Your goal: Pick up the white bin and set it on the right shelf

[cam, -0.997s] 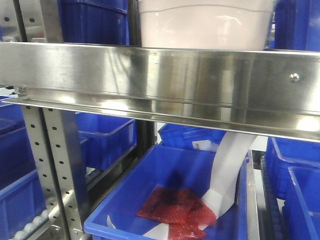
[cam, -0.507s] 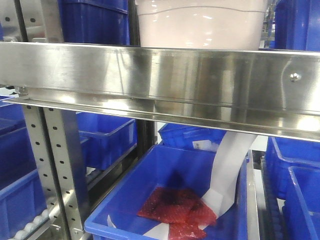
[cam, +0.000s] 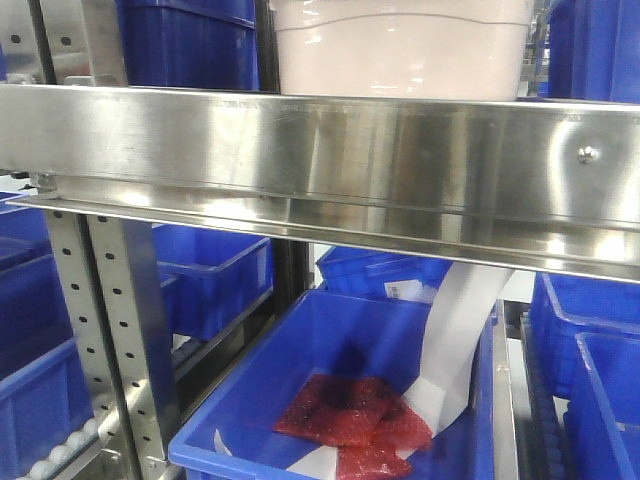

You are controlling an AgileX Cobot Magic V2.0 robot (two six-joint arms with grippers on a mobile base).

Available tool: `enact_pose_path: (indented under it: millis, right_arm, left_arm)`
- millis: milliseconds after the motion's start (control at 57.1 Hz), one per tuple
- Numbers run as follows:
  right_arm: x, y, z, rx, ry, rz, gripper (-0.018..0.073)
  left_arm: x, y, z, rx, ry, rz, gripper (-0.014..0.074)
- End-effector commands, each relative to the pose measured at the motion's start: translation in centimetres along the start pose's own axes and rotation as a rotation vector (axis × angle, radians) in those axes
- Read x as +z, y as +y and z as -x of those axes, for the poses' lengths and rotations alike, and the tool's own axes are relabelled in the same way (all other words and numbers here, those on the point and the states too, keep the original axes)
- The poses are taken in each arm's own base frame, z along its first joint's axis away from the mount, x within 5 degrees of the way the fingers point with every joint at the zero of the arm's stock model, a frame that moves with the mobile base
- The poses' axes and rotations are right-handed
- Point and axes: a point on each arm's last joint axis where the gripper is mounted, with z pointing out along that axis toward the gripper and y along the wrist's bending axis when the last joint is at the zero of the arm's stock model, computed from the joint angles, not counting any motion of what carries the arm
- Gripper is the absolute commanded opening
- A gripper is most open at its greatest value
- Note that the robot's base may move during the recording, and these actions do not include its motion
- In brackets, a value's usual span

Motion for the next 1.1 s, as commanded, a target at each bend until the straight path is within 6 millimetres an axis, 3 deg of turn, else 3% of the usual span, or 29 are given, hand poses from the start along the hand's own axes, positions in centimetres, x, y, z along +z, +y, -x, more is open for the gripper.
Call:
enact_pose_path:
  millis: [0, 227, 402, 525, 752, 1085]
  right_arm:
    - [-1.3, -0.1, 0.0, -0.022, -0.113, -0.073, 0.0078]
    - [-2.2, -0.1, -2.4, -0.011, -0.187, -0.120, 0.0078]
    - [-2.9, 0.1, -2.1, 0.019, -0.255, -0.121, 0.0078]
    - [-3.0, 0.2, -1.9, 0.046, -0.277, -0.115, 0.0078]
    - [-3.0, 0.2, -1.9, 0.049, -0.274, -0.110, 0.0078]
    - [-3.0, 0.2, -1.9, 0.049, -0.274, -0.110, 0.0078]
  left_arm:
    - [-3.0, -1.1, -0.7, -0.004, -0.217, 0.048, -0.0117]
    - [-5.5, -2.0, -7.4, -0.037, -0.460, 0.146, -0.0117]
    - [-7.6, -2.6, -12.4, -0.014, -0.680, 0.238, -0.0117]
    - [-9.2, -3.3, -14.9, -0.003, -0.789, 0.262, -0.0117]
    - [-11.5, -4.2, -16.5, 0.016, -0.892, 0.267, -0.0117]
    - [-11.7, -4.3, -16.6, 0.011, -0.901, 0.262, -0.0117]
